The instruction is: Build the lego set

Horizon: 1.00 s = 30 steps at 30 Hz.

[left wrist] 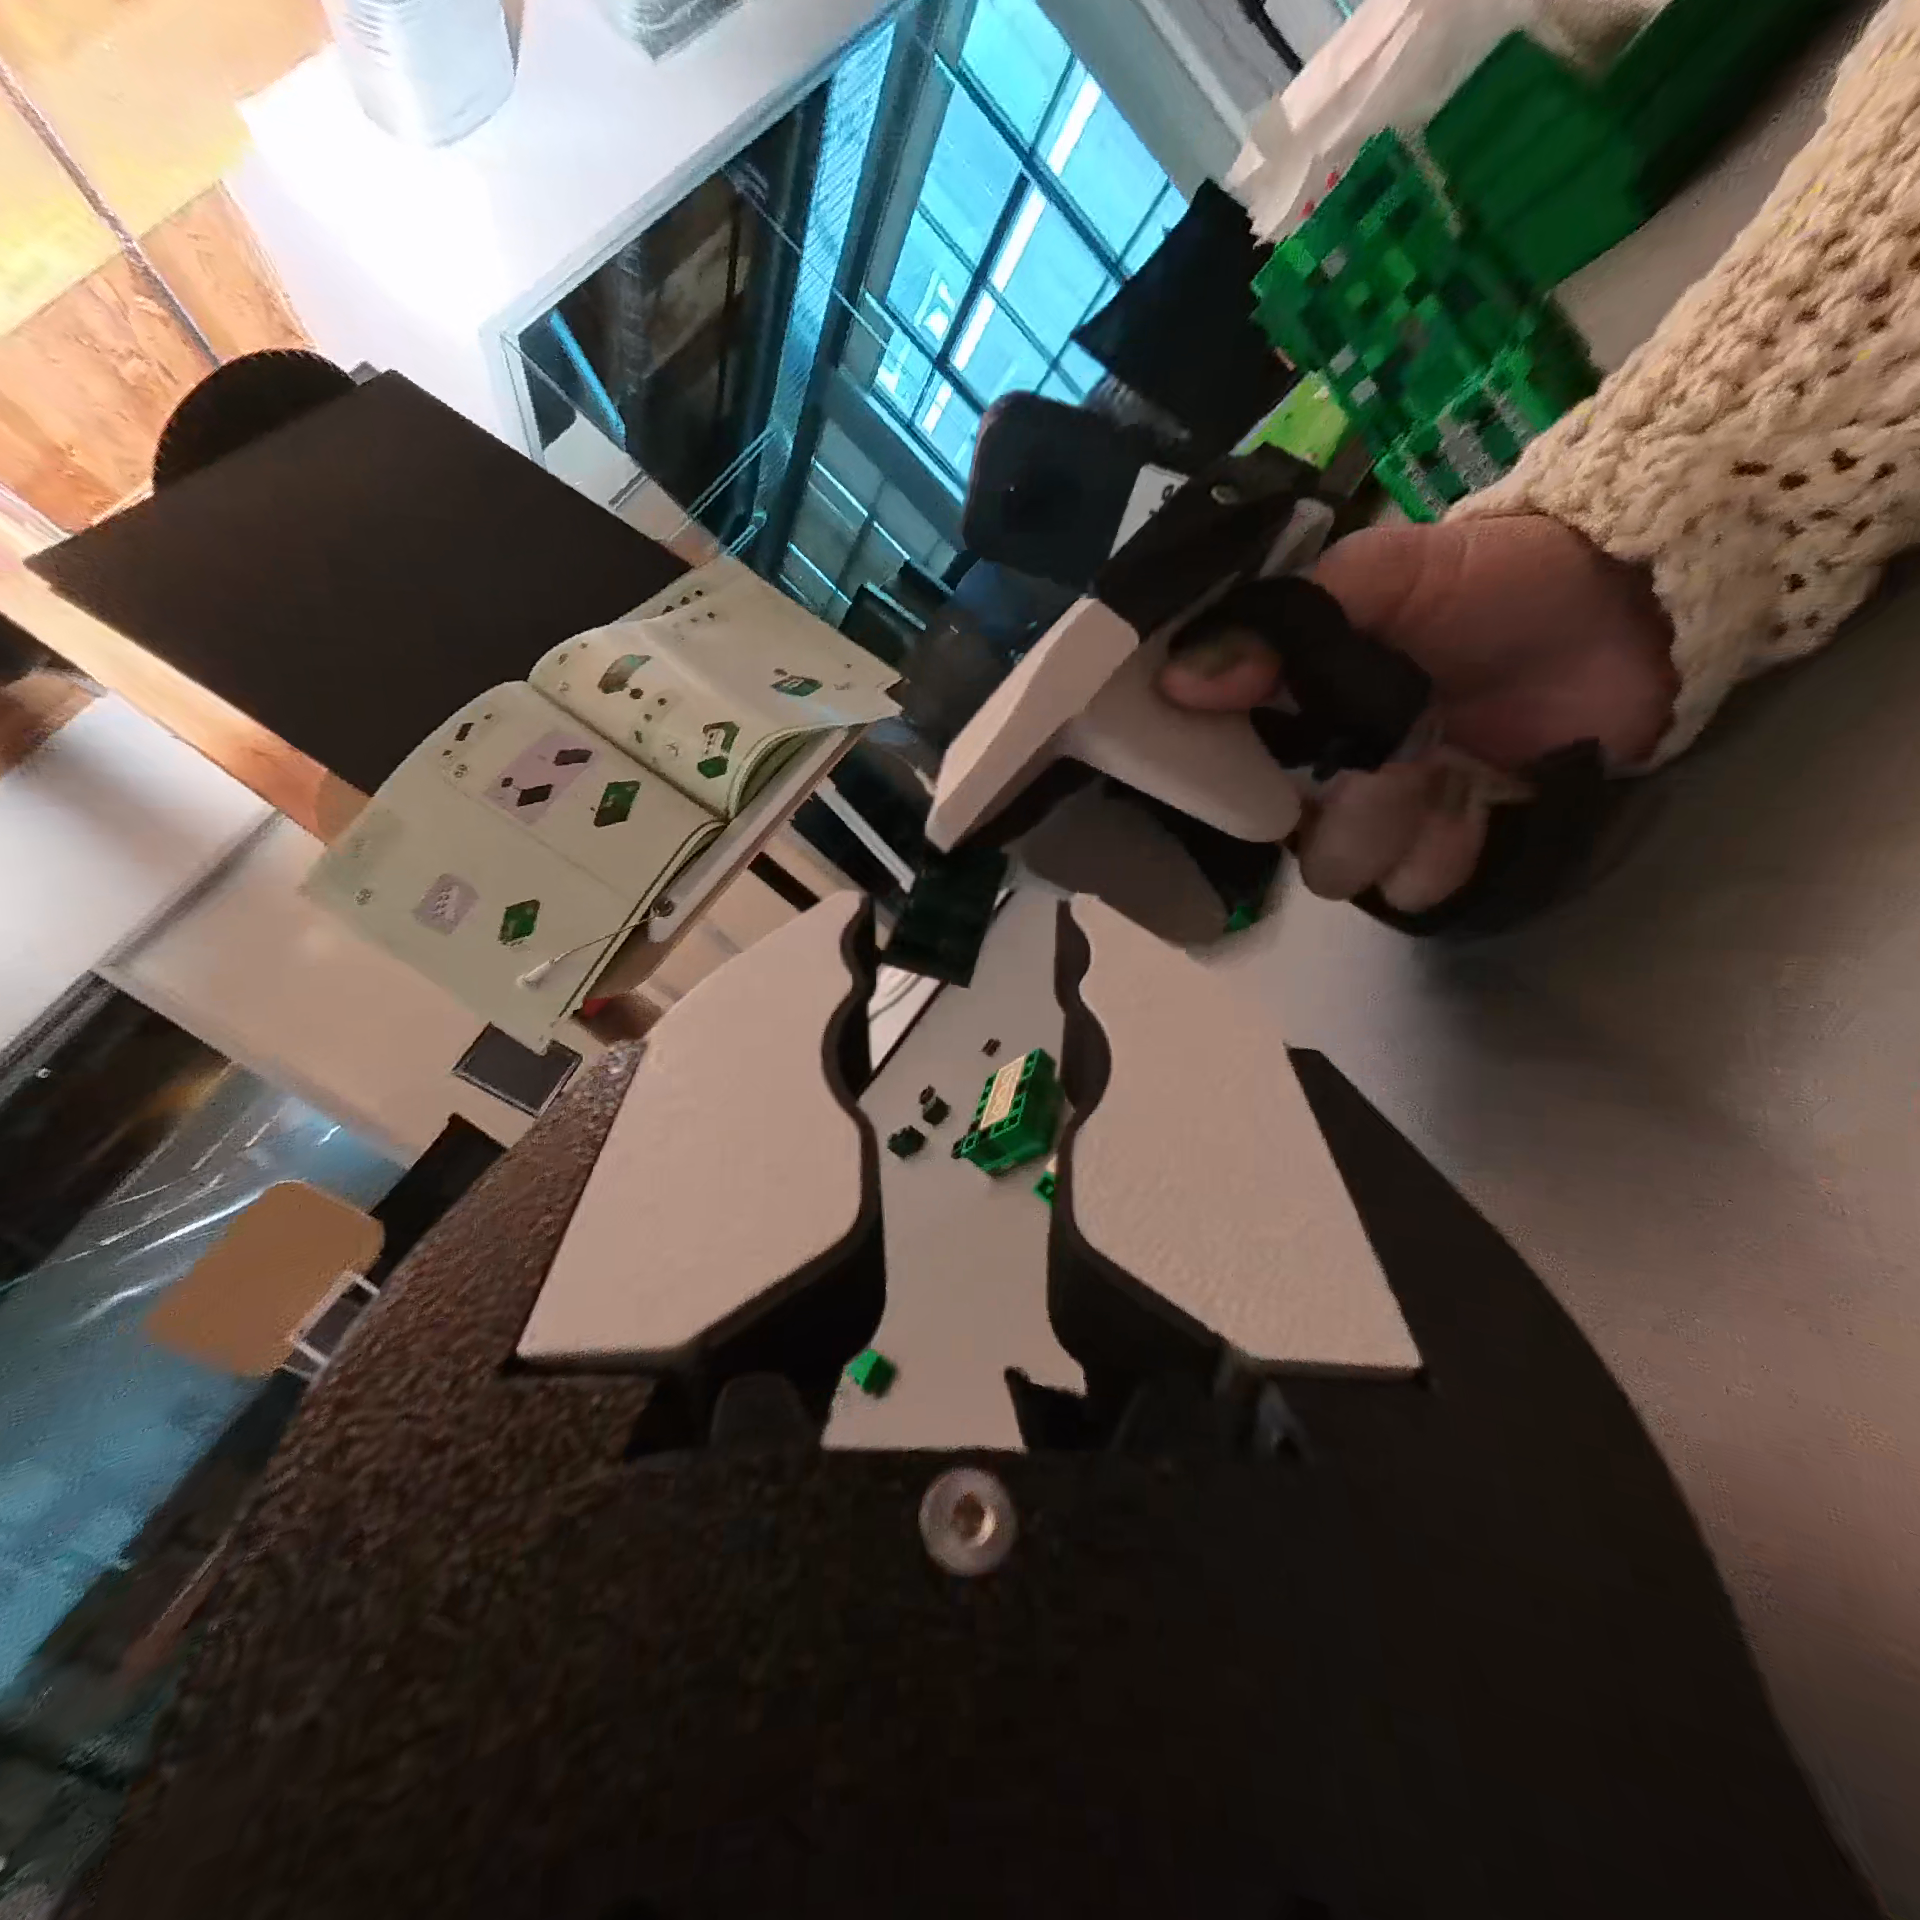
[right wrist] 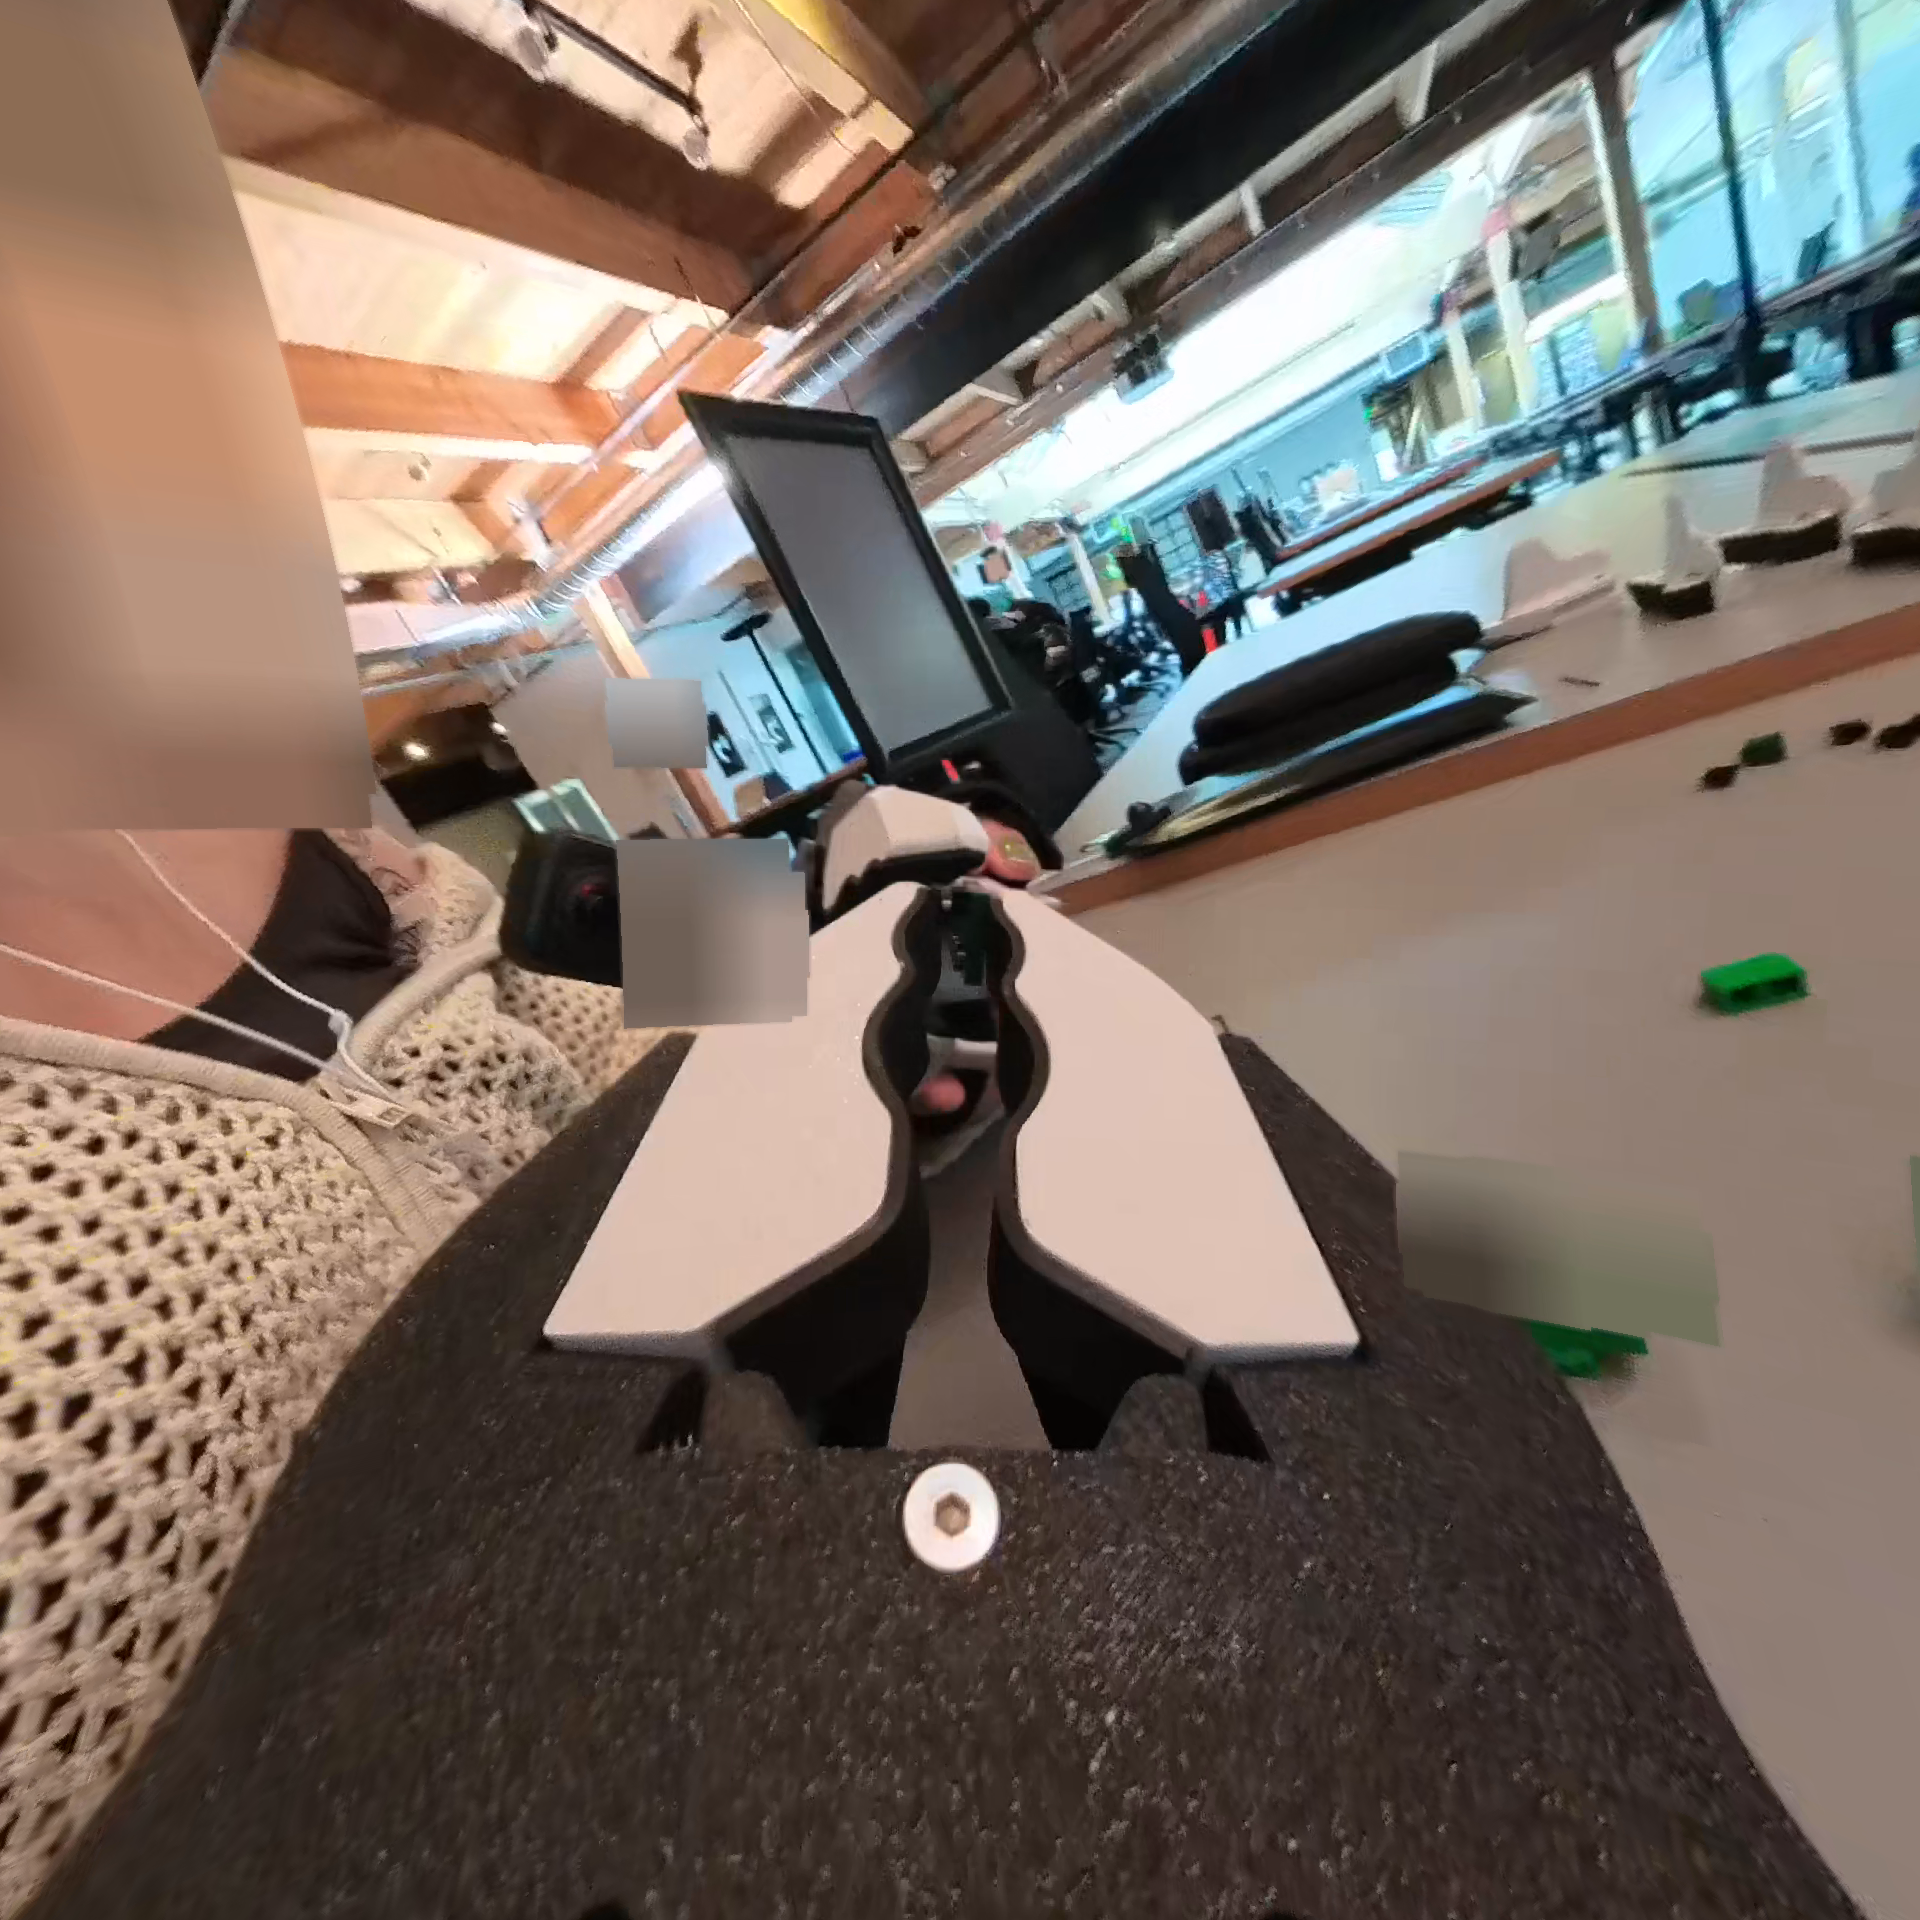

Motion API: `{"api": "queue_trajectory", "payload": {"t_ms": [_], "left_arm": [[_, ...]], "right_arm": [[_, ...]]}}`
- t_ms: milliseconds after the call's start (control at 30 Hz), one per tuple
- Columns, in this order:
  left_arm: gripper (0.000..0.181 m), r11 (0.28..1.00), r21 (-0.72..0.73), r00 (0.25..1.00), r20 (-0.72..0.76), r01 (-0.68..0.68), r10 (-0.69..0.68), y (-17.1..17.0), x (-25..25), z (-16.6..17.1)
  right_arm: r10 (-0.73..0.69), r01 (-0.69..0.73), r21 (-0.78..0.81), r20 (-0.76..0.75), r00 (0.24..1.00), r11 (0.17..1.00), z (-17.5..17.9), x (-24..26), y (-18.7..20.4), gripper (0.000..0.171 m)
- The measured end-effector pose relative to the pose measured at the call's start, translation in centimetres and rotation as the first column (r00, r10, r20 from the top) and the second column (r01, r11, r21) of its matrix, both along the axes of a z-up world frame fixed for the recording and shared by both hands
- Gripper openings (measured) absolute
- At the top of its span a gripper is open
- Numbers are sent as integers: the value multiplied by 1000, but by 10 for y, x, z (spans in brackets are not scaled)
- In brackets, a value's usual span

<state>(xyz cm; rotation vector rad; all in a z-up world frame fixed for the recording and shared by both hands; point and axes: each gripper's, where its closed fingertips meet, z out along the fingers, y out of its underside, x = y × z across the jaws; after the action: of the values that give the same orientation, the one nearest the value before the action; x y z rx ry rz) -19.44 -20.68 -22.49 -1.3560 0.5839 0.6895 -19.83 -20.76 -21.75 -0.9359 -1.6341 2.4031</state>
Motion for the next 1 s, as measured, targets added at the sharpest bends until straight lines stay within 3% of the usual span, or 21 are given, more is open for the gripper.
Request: {"api": "queue_trajectory", "payload": {"t_ms": [33,100,167,267,367,467,667,867,1000], "left_arm": [[30,1000,-10,1000,4,-7,7,1,-1,-1],[15,999,-42,998,54,-11,13,1,-4,-4],[15,997,-75,992,129,6,4,3,-7,-7],[16,995,-91,978,207,30,-11,5,-11,-8],[15,992,-115,961,275,46,-13,5,-17,-12],[15,986,-147,938,346,79,-23,5,-22,-16],[15,985,-146,890,456,87,-11,5,-36,-19],[15,987,-150,866,499,61,22,0,-49,-21],[15,988,-121,813,582,100,-11,0,-52,-18]], "right_arm": [[17,-17,-25,14,1000,1000,1,0,0,8],[61,-57,-56,68,996,997,-3,-1,0,8],[58,-51,-75,89,994,996,-4,-4,2,8],[-140,144,25,-116,983,989,9,-2,11,21],[-386,451,106,-369,845,886,23,1,32,39],[-504,654,174,-505,701,736,22,-4,44,38],[-471,673,281,-534,702,684,9,-13,36,29],[-518,670,240,-474,712,702,9,-13,49,18],[-542,672,223,-440,716,707,9,-15,57,11]]}}
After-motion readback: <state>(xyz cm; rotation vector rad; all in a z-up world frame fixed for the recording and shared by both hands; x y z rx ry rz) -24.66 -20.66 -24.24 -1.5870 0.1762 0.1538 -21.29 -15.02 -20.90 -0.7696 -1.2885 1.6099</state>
